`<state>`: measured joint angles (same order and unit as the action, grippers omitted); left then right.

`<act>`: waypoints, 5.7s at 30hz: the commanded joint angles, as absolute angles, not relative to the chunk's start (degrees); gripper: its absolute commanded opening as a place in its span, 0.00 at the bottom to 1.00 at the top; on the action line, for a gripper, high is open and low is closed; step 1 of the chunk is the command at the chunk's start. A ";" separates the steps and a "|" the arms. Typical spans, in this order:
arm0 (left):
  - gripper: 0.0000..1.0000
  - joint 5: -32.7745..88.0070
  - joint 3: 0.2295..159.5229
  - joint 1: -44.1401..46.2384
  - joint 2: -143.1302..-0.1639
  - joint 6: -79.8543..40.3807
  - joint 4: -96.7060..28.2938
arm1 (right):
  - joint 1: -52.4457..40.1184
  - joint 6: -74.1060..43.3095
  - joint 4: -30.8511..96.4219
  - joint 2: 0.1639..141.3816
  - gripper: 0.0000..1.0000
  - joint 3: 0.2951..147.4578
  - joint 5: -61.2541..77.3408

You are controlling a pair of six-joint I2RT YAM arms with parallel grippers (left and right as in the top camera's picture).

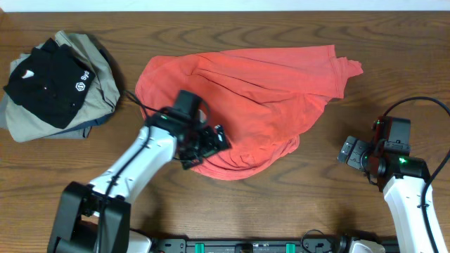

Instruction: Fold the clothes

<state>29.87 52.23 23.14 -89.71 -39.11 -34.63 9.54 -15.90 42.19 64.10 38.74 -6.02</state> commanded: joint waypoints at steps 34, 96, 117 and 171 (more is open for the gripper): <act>0.47 33.71 59.57 -2.07 -93.82 -23.62 -61.45 | 7.86 -9.34 24.25 81.10 0.83 39.33 17.32; 0.80 24.40 44.51 31.94 -91.72 -61.60 -36.45 | 7.97 -9.37 29.41 81.45 0.92 39.33 12.23; 0.06 5.91 45.65 -5.26 -91.72 -39.66 -45.93 | 7.68 -10.22 23.53 82.52 0.76 41.17 15.05; 0.06 6.85 45.60 -1.63 -91.72 -39.03 -46.63 | 15.03 -11.68 37.17 95.29 0.42 75.96 7.33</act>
